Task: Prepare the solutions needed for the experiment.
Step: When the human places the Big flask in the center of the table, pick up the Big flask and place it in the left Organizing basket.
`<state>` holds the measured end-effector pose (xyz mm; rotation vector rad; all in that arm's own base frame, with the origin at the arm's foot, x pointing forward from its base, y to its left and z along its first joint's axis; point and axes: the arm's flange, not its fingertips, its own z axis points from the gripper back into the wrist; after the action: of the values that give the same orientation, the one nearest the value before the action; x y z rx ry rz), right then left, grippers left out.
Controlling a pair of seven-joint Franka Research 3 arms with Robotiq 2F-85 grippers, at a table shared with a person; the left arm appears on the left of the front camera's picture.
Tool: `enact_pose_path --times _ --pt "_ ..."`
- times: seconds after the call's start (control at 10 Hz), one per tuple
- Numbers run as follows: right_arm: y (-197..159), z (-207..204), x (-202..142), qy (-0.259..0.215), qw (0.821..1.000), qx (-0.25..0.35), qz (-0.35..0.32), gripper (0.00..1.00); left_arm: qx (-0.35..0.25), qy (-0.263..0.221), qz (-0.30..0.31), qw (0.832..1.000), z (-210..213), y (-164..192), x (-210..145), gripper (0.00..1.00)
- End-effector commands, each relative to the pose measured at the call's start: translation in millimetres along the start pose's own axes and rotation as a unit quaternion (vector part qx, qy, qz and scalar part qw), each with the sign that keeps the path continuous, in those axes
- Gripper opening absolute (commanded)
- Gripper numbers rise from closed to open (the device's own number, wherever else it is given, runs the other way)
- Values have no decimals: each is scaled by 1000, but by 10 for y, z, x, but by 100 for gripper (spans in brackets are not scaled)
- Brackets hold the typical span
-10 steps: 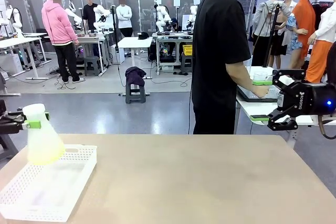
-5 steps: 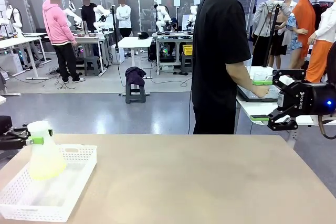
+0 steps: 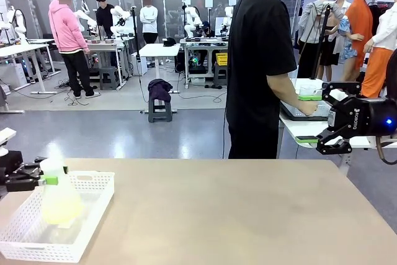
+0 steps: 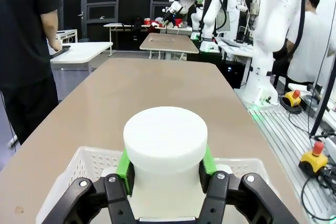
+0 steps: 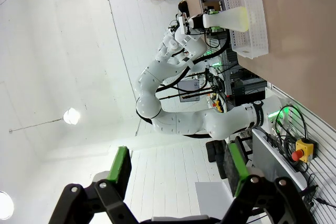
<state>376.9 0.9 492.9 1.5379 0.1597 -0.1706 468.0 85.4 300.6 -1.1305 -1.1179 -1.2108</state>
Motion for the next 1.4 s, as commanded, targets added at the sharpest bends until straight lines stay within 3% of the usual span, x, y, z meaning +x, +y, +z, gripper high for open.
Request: enact_pose_path --times 0.0,0.8,0.9,1.0,1.1,1.2,1.3 --pt "13 1 -1 0 1000 3 -4 90 -16 18 -33 999 -23 106 -96 0" --pt "13 1 -1 0 1000 3 -4 90 -54 44 -15 997 -140 121 -352 0" --pt "13 1 -1 0 1000 3 -4 90 -65 52 -15 996 -130 105 -357 77" --pt "13 1 -1 0 1000 3 -4 90 -68 54 -14 996 -117 92 -350 77" --pt "13 1 -1 0 1000 3 -4 90 -64 62 -13 996 -95 89 -345 97" --pt "13 1 -1 0 1000 3 -4 90 -64 68 -12 996 -61 82 -343 78" --pt "13 1 -1 0 1000 3 -4 90 -60 67 -11 996 -25 78 -341 100"
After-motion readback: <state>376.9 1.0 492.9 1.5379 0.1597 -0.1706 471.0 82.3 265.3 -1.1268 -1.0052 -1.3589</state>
